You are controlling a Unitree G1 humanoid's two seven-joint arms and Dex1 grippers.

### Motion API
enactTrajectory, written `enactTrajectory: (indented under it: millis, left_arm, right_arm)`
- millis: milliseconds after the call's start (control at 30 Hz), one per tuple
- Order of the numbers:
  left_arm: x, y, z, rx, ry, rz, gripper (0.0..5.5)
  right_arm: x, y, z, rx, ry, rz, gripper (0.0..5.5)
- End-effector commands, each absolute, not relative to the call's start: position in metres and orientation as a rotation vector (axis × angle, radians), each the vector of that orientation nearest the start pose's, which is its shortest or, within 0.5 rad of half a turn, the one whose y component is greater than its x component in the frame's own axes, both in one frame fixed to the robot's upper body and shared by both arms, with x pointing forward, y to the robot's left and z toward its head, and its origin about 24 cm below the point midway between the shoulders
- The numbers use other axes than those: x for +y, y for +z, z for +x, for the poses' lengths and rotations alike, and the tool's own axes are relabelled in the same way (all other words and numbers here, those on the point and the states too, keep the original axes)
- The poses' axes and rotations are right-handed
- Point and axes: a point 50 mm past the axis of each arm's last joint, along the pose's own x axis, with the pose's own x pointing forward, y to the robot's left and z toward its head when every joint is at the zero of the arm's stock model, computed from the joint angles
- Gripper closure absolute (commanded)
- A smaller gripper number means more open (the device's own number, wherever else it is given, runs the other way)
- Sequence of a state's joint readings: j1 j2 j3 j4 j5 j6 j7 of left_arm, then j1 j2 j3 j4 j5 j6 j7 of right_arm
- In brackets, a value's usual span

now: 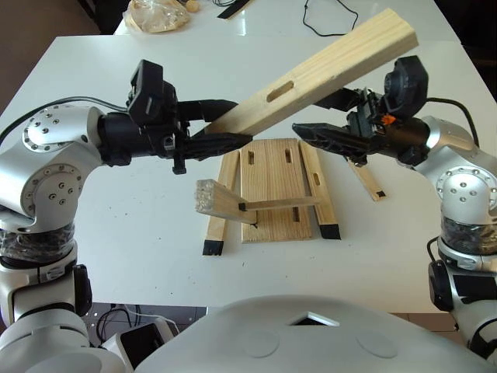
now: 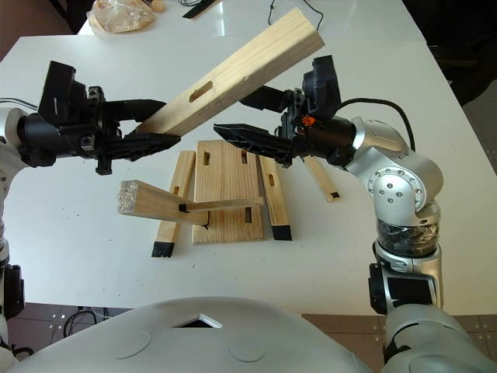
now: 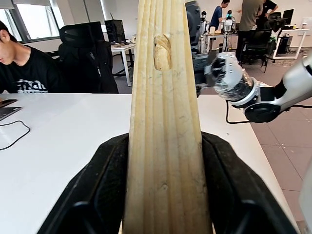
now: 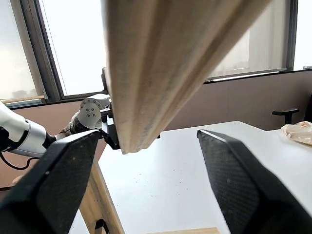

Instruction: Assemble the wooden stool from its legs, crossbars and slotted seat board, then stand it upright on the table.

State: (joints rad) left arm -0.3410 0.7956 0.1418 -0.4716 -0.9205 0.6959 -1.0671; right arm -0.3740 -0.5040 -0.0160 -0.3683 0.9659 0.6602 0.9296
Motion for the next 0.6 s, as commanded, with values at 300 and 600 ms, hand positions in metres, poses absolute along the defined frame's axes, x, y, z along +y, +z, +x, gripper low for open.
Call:
enactTrajectory:
  millis: [300,600]
  left_arm:
    - [0.1670,0.2102,0.2159,0.058,-1.505,0.029,3.47]
    - [0.1630,0.2025,0.2177,0.094,-1.533,0.005,3.47]
  right_arm:
    - [-0.1205,0.1935,0.2393,-0.137,1.556,0.156,1.79]
    - [-0.1170,0.1963,0.2355,-0.156,1.601,0.156,1.79]
